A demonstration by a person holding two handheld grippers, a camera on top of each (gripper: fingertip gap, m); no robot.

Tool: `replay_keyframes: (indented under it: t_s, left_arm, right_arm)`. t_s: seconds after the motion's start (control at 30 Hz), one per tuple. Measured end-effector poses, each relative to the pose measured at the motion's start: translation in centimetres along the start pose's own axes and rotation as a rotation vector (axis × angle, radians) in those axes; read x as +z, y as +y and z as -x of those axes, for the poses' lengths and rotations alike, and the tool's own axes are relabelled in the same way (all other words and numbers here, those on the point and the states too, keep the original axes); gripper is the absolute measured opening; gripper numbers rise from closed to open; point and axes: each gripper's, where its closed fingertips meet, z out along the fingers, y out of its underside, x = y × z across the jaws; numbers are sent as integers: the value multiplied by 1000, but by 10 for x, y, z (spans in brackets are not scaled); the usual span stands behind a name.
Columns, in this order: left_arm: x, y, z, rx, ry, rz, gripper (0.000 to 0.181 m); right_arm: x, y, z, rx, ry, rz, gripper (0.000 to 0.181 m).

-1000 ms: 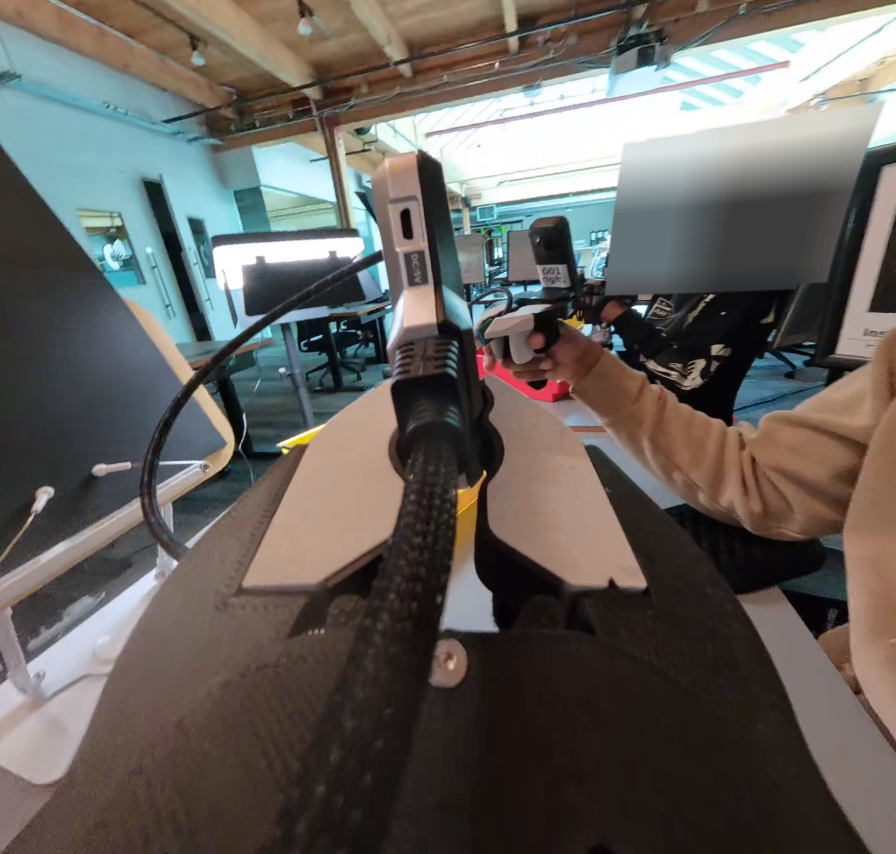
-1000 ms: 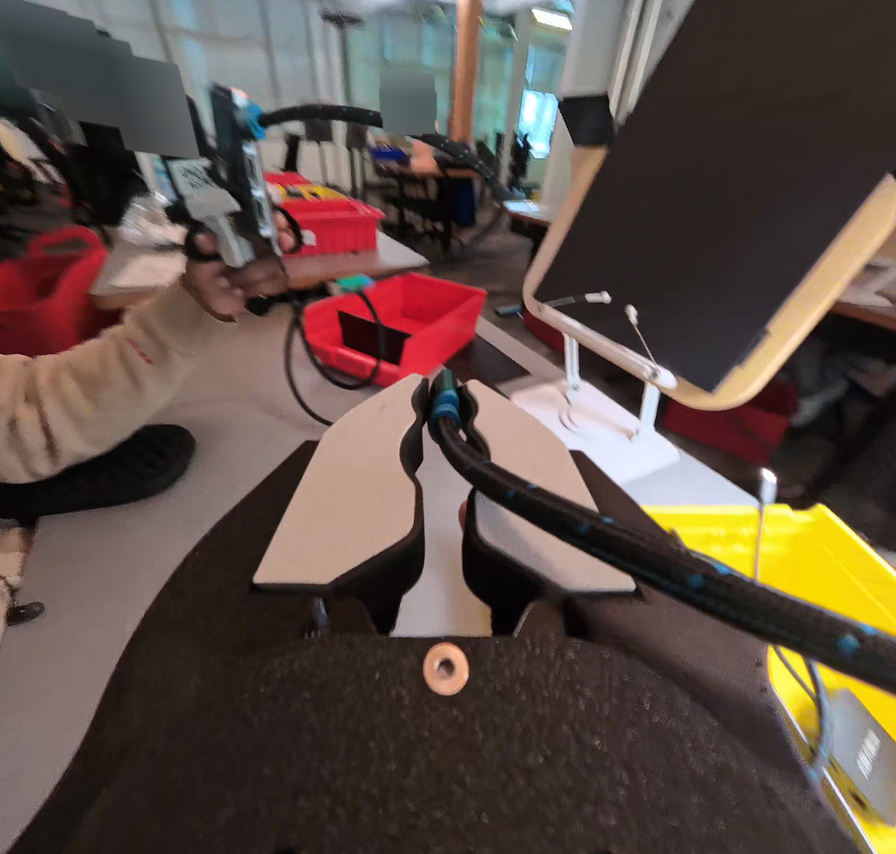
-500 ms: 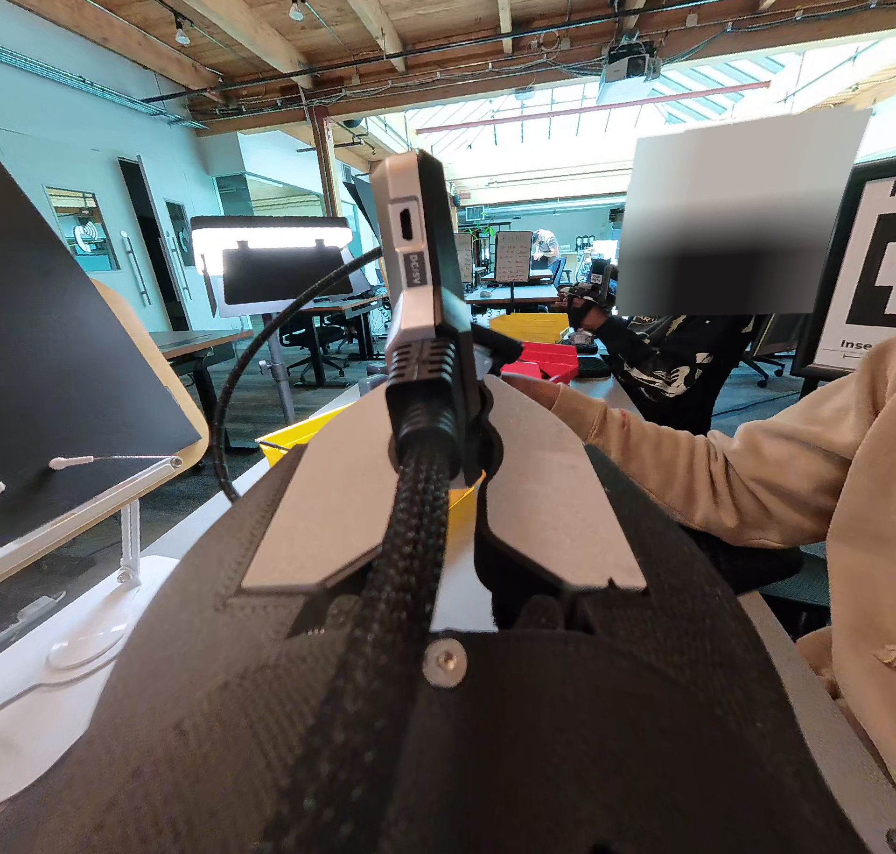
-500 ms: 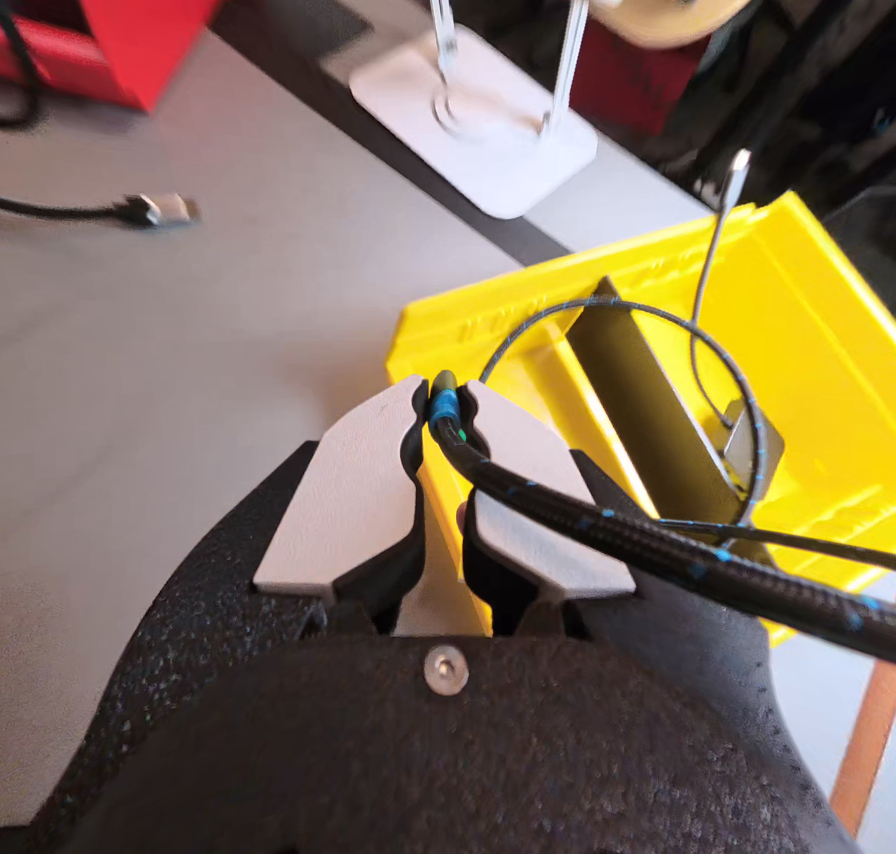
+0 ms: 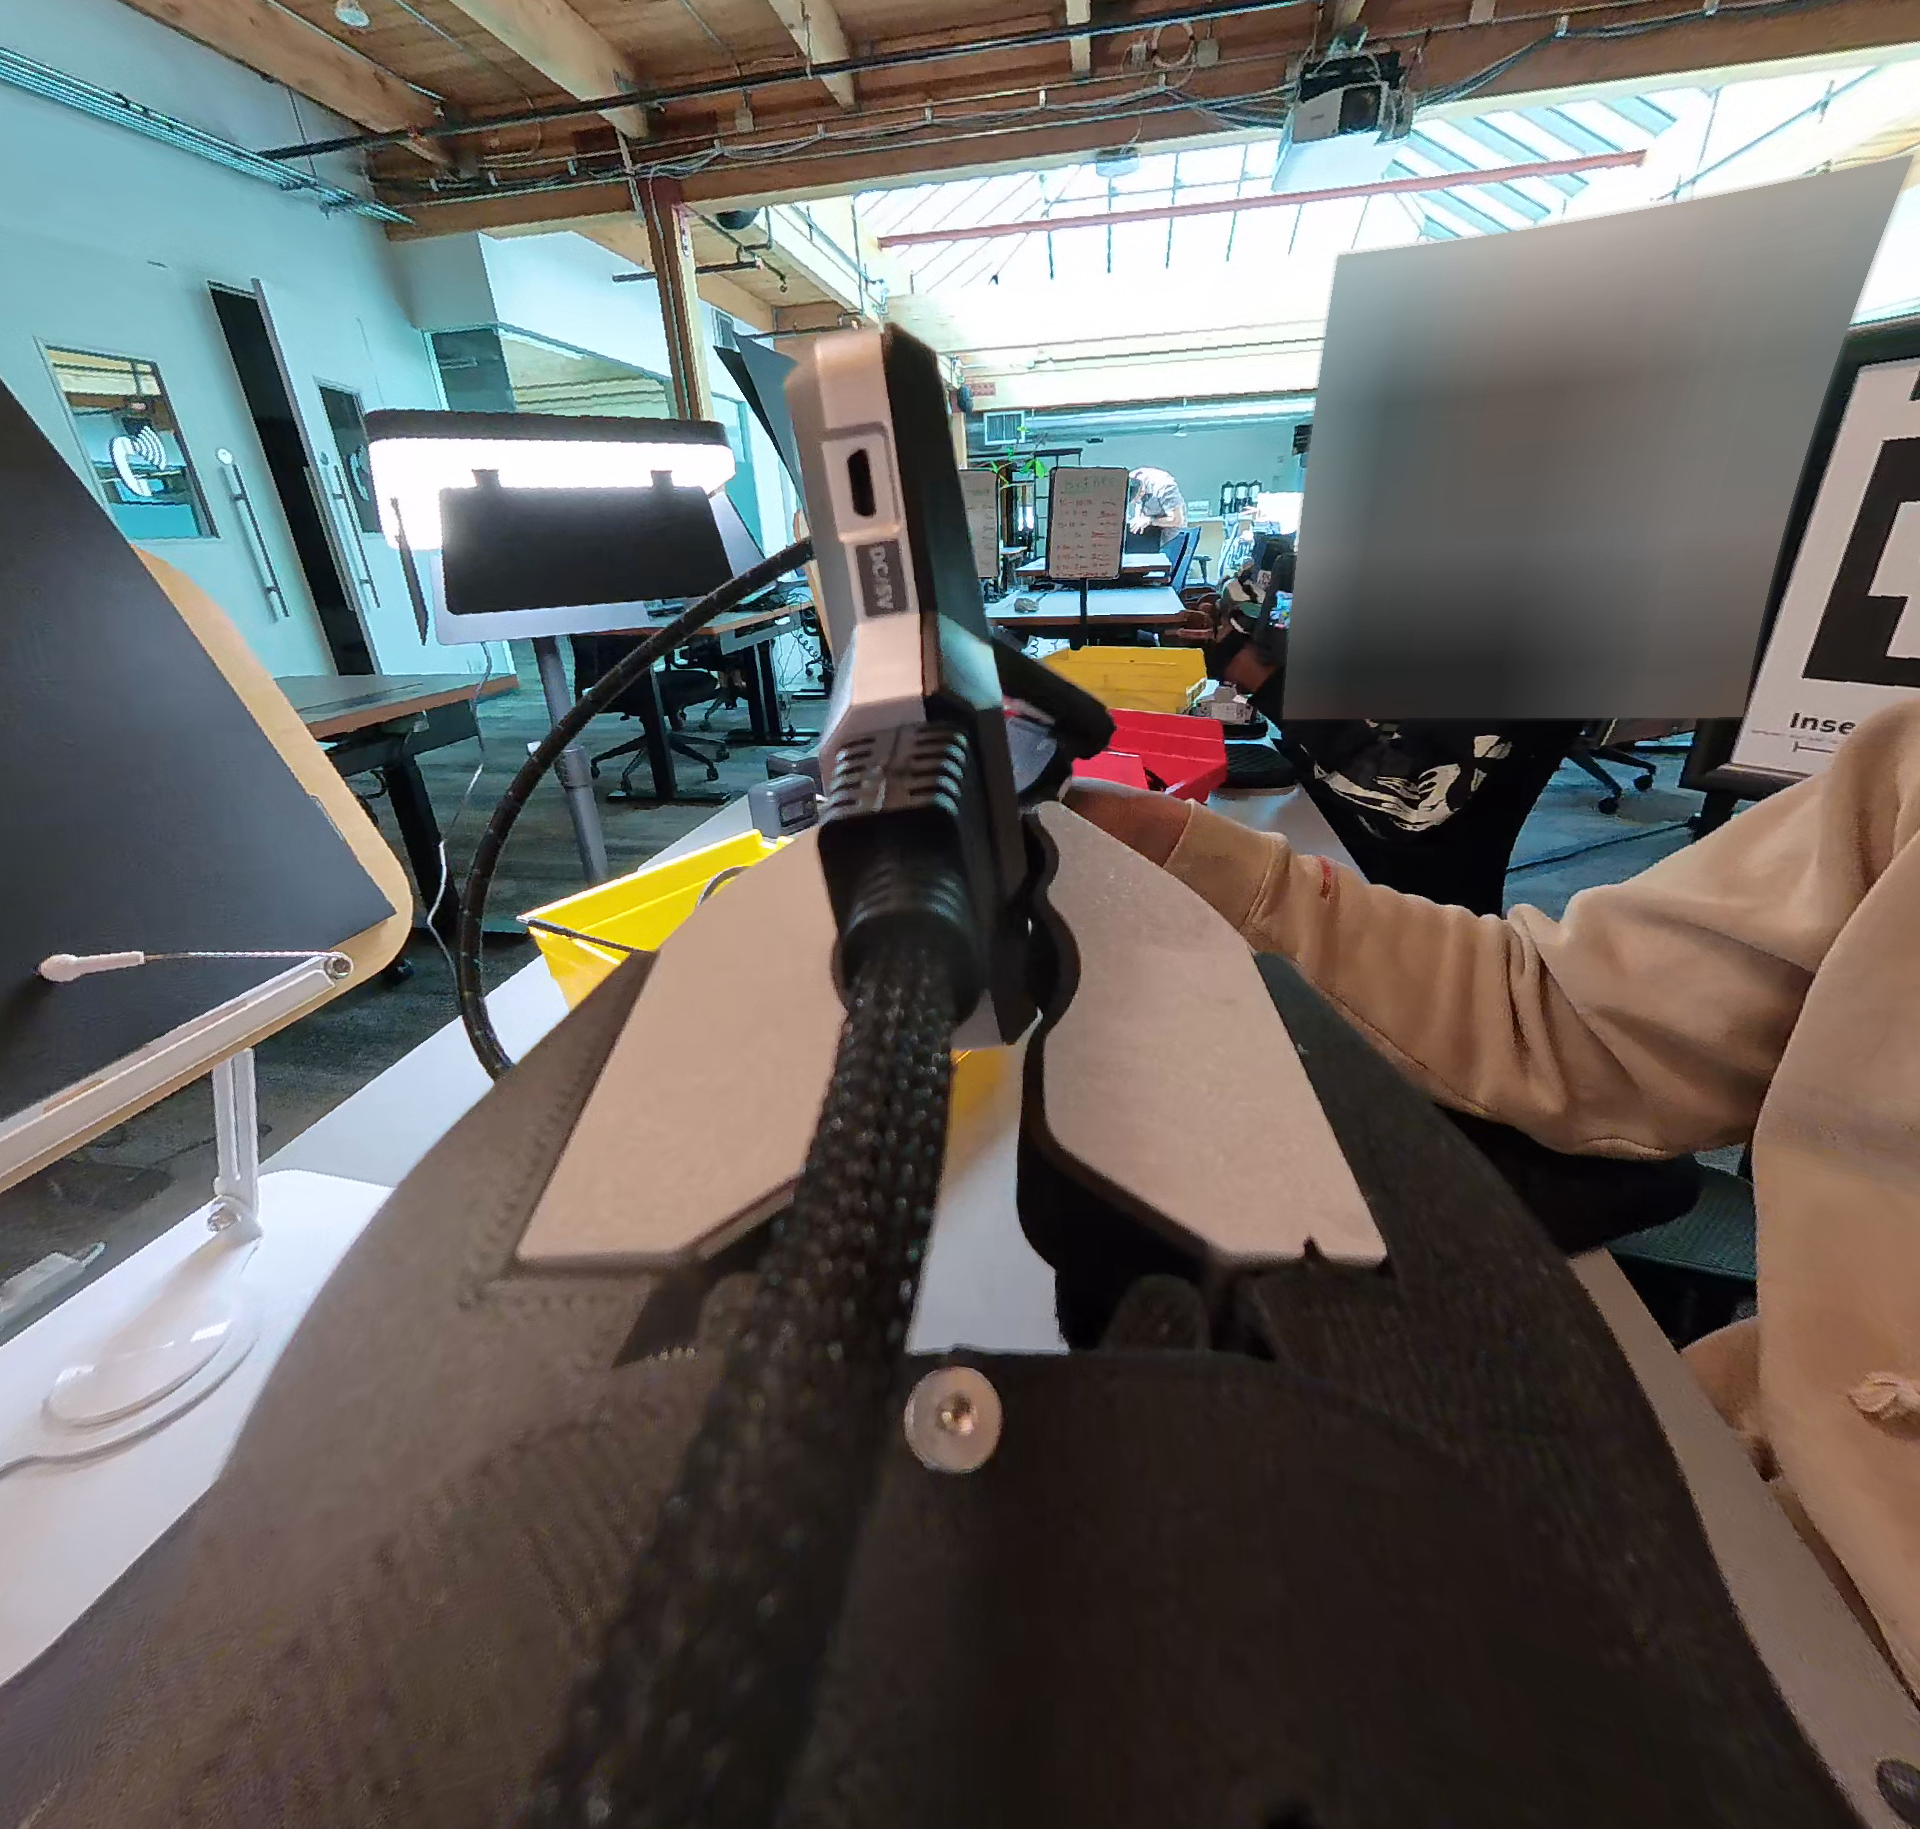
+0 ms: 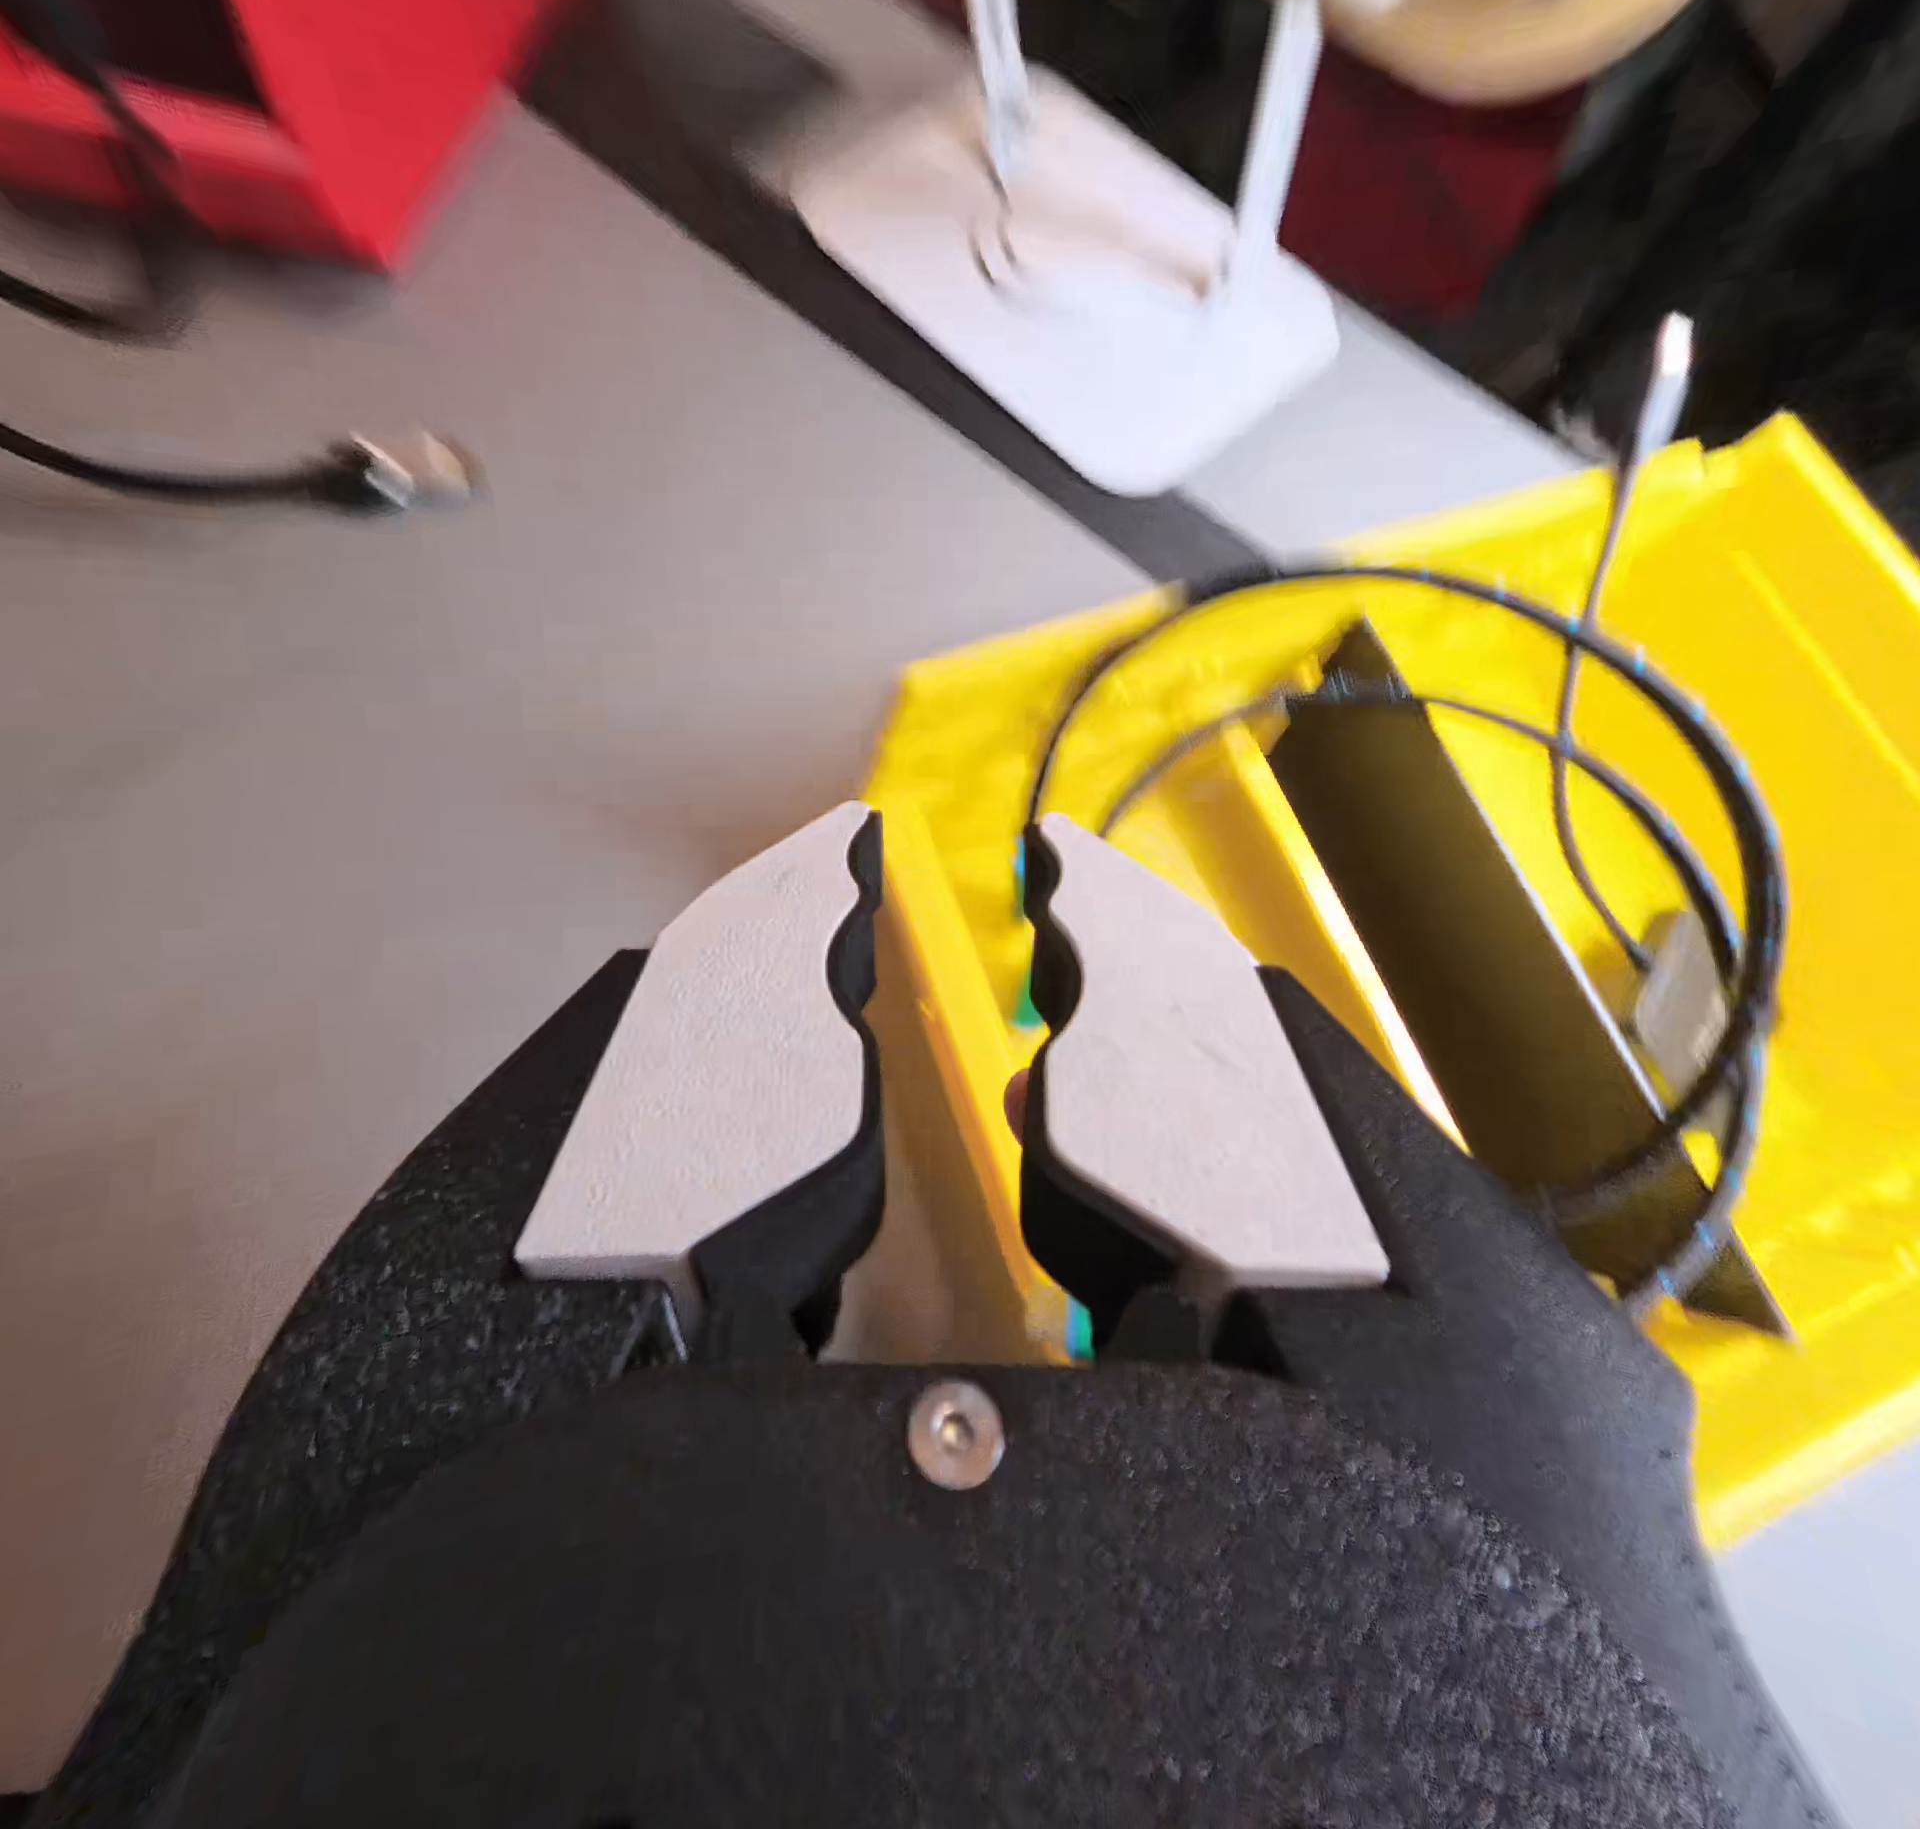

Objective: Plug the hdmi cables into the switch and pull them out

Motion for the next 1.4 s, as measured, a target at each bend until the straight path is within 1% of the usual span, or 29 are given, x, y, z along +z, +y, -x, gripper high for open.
replay_keyframes:
  t_s: [0.03, 0.13, 0.2, 0.3, 0.37, 0.43, 0.5, 0.57, 0.63, 0.77, 0.87, 0.93, 1.0, 1.07, 1.2, 1.27, 1.33, 1.37, 1.4]
  left_arm:
    - [1, 1, 0, -5, 3, -2, 24]
    - [7, 5, -3, -28, 24, -12, 23]
    - [12, 9, -6, -45, 49, -18, 24]
    - [23, 16, -14, -64, 84, -21, 23]
    - [32, 23, -20, -70, 105, -17, 23]
    - [40, 31, -25, -75, 123, -4, 23]
    - [48, 41, -29, -87, 139, 11, 23]
    - [54, 46, -31, -109, 152, 5, 24]
    - [56, 48, -32, -135, 159, -13, 24]
    - [59, 54, -27, -201, 142, 33, 24]
    - [59, 60, -25, -170, 127, 72, 24]
    - [60, 60, -27, -161, 126, 62, 24]
    - [62, 63, -27, -177, 125, 77, 24]
    - [64, 71, -28, -230, 142, 136, 24]
    - [57, 91, -43, -294, 256, 310, 28]
    - [53, 99, -58, -273, 333, 382, 28]
    - [51, 106, -81, -233, 438, 455, 27]
    - [52, 109, -91, -197, 469, 488, 27]
    - [54, 108, -97, -142, 469, 501, 27]
  right_arm:
    - [-9, -19, 13, -7, -63, -106, 25]
    - [-44, -77, 68, -60, -300, -435, 23]
    - [-65, -103, 107, -92, -446, -602, 21]
    - [-77, -126, 154, -61, -624, -725, 22]
    - [-80, -137, 176, -14, -700, -797, 25]
    - [-87, -144, 188, 39, -770, -866, 28]
    - [-94, -149, 191, 89, -813, -921, 29]
    - [-91, -148, 188, 114, -813, -901, 26]
    - [-88, -147, 180, 118, -778, -900, 10]
    - [-85, -146, 172, 143, -760, -898, 11]
    - [-91, -148, 163, 210, -789, -945, 12]
    - [-92, -146, 163, 196, -806, -918, 11]
    - [-93, -144, 163, 146, -778, -895, 11]
    - [-93, -141, 161, 91, -736, -865, 11]
    - [-101, -138, 143, 67, -674, -851, 11]
    - [-108, -135, 128, 83, -661, -840, 11]
    - [-114, -132, 112, 94, -622, -845, 11]
    - [-118, -132, 105, 98, -609, -859, 11]
    - [-121, -130, 100, 104, -602, -860, 11]
